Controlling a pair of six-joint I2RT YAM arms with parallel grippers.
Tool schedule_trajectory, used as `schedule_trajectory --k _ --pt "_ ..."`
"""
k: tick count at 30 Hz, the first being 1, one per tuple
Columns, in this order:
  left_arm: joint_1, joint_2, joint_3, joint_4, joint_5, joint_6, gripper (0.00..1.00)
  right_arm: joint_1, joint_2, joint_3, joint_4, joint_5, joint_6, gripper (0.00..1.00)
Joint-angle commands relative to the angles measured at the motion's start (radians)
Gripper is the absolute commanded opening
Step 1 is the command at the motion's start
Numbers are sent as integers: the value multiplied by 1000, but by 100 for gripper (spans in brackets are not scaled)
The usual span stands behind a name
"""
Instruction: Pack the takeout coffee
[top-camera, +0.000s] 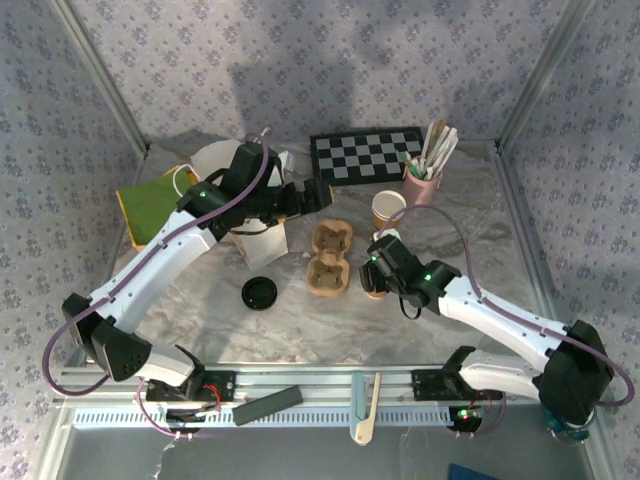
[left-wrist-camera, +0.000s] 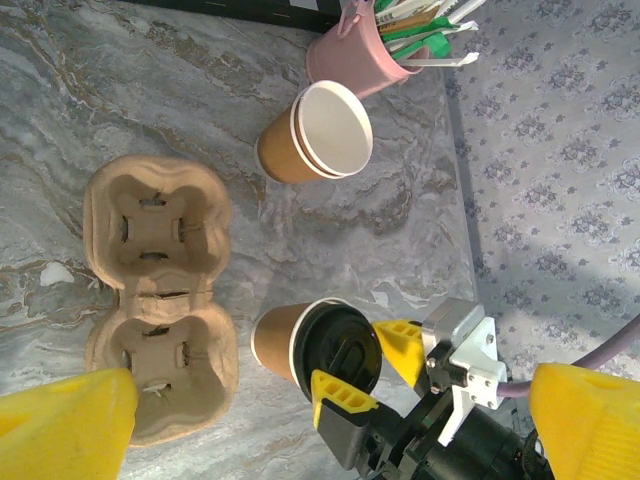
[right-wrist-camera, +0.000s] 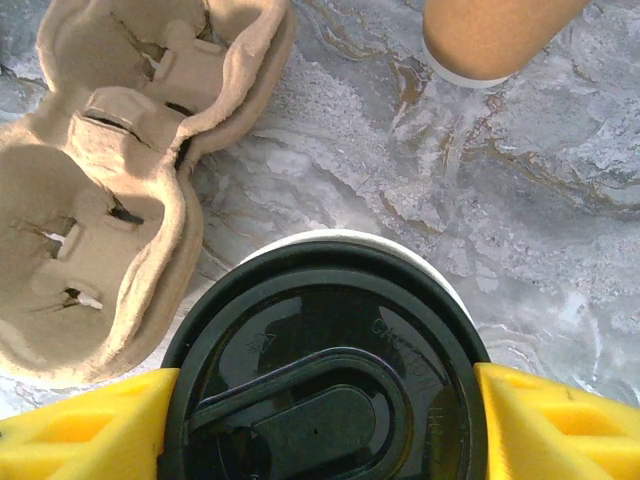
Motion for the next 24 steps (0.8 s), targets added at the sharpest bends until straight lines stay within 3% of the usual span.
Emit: schedule_trajectory --k 1,24 --pt "-10 10 15 4 -4 0 100 10 -11 -11 7 38 12 70" --pt "-17 21 25 8 3 -2 100 23 -17 -5 26 54 7 71"
